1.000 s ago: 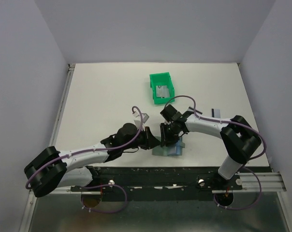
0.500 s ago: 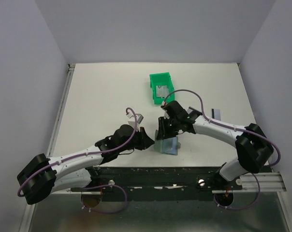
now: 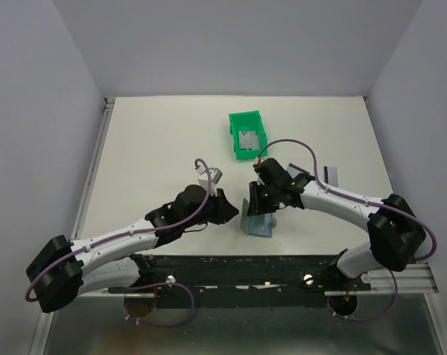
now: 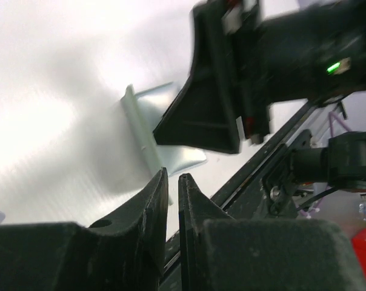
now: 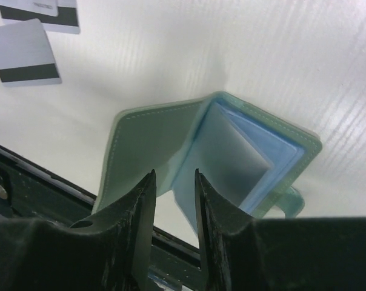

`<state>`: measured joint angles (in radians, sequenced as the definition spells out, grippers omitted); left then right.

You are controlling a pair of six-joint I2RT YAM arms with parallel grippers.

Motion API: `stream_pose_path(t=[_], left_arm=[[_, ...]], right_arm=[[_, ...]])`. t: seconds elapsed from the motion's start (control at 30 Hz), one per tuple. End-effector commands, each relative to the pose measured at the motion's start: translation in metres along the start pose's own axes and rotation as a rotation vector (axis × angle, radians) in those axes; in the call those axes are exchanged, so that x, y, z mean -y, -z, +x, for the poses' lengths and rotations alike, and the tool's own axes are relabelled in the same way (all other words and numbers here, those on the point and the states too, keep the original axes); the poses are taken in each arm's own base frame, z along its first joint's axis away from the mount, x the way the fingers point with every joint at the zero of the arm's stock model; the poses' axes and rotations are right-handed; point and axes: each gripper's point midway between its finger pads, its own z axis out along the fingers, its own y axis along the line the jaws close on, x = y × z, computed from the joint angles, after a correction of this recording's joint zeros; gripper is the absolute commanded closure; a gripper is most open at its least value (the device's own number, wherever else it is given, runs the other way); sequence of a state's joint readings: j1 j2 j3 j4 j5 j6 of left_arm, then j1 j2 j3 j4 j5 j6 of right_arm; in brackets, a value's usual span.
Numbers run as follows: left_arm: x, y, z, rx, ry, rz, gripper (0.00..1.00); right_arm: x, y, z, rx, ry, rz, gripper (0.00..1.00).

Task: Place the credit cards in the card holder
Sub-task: Open the card holder at the center of the board.

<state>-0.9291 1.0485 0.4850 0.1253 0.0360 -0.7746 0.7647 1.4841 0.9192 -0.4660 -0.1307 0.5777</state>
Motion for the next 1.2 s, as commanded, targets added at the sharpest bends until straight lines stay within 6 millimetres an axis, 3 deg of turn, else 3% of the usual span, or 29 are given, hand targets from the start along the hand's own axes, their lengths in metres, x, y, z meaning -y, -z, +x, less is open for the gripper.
stream_pose_path(t=[0.0, 0.13, 0.3, 0.6, 0.93, 1.17], left_arm=[[0.044, -0.003, -0.044, 0.070, -0.065, 0.101, 0.75], [0.061, -0.026, -0.043, 0.015, -0.103, 0.137, 0.77], [0.076, -0.056, -0.018, -0.079, -0.135, 0.150, 0.84], [0.039, -0.079, 0.027, -0.172, -0.057, 0.051, 0.94], [-0.011, -0.070, 0.061, -0.246, -0.057, -0.107, 0.97], [-0.026, -0.065, 0.070, -0.246, -0.042, -0.152, 0.97]], right_arm=[[0.019, 0.001, 0.012, 0.004, -0.027, 0.080, 0.61], [0.029, -0.004, 0.020, 0.013, -0.057, 0.108, 0.63], [0.042, 0.005, 0.021, 0.090, -0.118, 0.137, 0.63], [0.048, 0.023, 0.023, 0.164, -0.165, 0.130, 0.63], [0.052, 0.020, 0.025, 0.162, -0.173, 0.146, 0.64], [0.067, 0.009, 0.036, 0.122, -0.193, 0.214, 0.67]])
